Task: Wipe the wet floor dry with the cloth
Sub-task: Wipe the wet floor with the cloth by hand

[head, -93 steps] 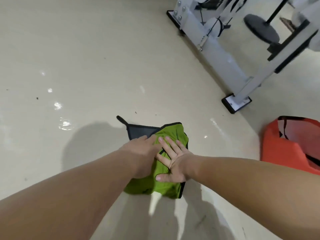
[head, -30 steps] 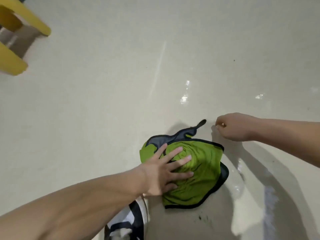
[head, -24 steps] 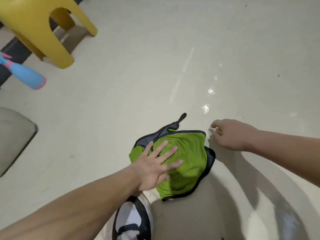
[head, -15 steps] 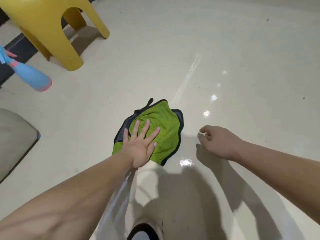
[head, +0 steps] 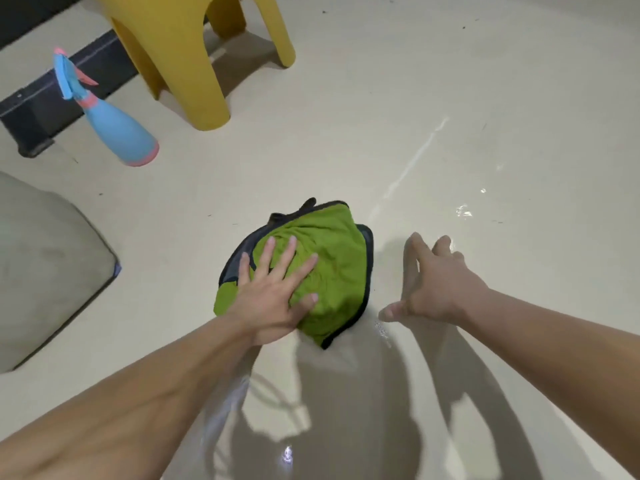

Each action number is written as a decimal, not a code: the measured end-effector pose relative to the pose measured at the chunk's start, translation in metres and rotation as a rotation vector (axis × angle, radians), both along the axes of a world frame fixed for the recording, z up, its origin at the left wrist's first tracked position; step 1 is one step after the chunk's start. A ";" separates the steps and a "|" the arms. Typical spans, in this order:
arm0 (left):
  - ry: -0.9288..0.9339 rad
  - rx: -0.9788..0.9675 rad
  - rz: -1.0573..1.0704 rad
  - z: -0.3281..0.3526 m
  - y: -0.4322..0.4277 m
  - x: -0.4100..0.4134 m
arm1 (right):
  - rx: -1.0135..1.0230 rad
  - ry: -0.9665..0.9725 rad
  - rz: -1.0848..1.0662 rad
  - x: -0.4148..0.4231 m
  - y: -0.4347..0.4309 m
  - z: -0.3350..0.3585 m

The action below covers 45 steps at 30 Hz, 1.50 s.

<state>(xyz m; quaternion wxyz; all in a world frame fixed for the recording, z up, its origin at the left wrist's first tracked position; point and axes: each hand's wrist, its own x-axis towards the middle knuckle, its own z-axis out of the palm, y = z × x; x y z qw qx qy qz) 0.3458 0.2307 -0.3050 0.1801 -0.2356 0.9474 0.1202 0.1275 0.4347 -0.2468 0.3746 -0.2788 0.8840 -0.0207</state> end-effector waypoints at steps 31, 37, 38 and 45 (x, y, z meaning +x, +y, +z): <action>-0.132 -0.007 0.358 0.002 0.093 -0.061 | -0.307 0.092 -0.110 0.016 0.019 -0.011; -0.276 0.229 0.150 0.052 0.138 -0.030 | -0.066 0.179 0.141 0.023 0.083 -0.033; -0.310 0.244 0.133 0.069 0.134 -0.029 | -0.050 0.145 0.166 0.017 0.084 -0.035; -0.500 0.148 -0.094 0.176 0.128 -0.024 | 0.058 -0.050 0.211 0.006 0.079 -0.014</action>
